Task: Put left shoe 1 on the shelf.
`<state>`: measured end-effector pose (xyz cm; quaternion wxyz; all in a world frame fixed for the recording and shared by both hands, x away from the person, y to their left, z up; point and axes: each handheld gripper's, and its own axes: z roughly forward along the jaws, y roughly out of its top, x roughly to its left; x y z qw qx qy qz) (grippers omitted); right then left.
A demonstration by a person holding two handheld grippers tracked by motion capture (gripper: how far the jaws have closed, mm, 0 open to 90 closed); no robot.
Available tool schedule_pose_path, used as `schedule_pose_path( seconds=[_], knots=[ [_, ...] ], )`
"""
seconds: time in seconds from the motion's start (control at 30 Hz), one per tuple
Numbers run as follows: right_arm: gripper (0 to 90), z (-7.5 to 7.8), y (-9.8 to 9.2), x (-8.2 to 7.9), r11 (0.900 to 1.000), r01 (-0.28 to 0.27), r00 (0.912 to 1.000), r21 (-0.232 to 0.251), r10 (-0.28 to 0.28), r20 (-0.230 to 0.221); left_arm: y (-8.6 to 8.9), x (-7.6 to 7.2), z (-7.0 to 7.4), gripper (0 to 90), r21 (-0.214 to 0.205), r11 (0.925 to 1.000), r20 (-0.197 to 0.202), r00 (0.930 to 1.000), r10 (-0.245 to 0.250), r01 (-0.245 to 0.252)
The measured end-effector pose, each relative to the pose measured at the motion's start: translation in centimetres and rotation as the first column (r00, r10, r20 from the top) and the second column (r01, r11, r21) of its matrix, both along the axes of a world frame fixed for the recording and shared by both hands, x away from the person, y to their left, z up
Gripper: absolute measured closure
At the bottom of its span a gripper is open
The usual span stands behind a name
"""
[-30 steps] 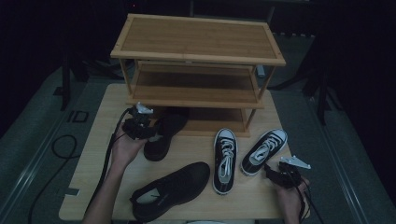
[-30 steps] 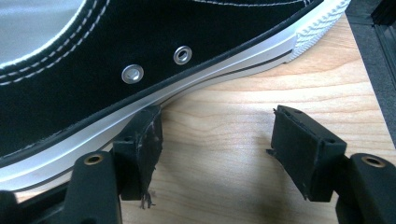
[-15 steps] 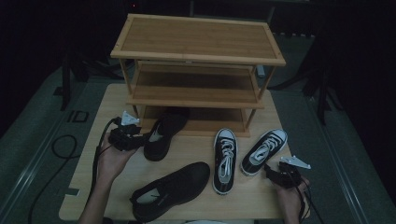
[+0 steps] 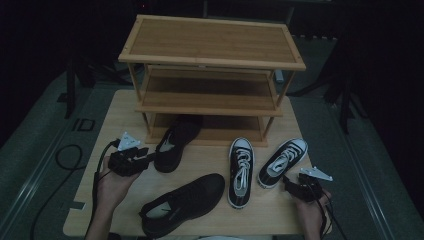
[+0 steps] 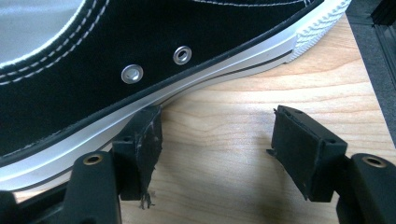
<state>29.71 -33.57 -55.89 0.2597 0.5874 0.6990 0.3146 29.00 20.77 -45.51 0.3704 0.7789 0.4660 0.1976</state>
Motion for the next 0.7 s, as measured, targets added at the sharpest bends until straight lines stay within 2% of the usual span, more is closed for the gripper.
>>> schedule_pose_path(
  seconds=[0.27,0.4,0.47,0.57,0.7],
  knots=[
    [33.0,0.0,0.0,0.0,1.0000,0.001,1.0000,0.000,-0.001,0.000,-0.1,-0.6,-2.1,69.1,0.028,0.9996,-0.046,0.9989,-0.003,0.005],
    [33.0,0.0,0.0,0.0,1.0000,0.000,1.0000,0.000,0.000,0.000,-0.7,-0.6,-3.3,71.8,0.042,0.9989,-0.073,0.9971,-0.019,0.022],
    [33.0,0.0,0.0,0.0,1.0000,0.001,1.0000,0.000,-0.001,0.000,-1.1,-0.7,-3.9,75.1,0.058,0.9976,-0.085,0.9958,-0.033,0.038],
    [33.0,0.0,0.0,0.0,1.0000,0.000,1.0000,0.000,0.000,0.000,-1.5,-0.6,-4.9,86.2,0.082,0.9955,-0.113,0.9929,-0.038,0.047],
    [32.9,0.0,0.0,0.0,1.0000,0.000,1.0000,0.000,0.000,0.000,-1.7,0.1,-6.5,89.5,0.110,0.9930,-0.166,0.9859,-0.025,0.043]
  ],
)
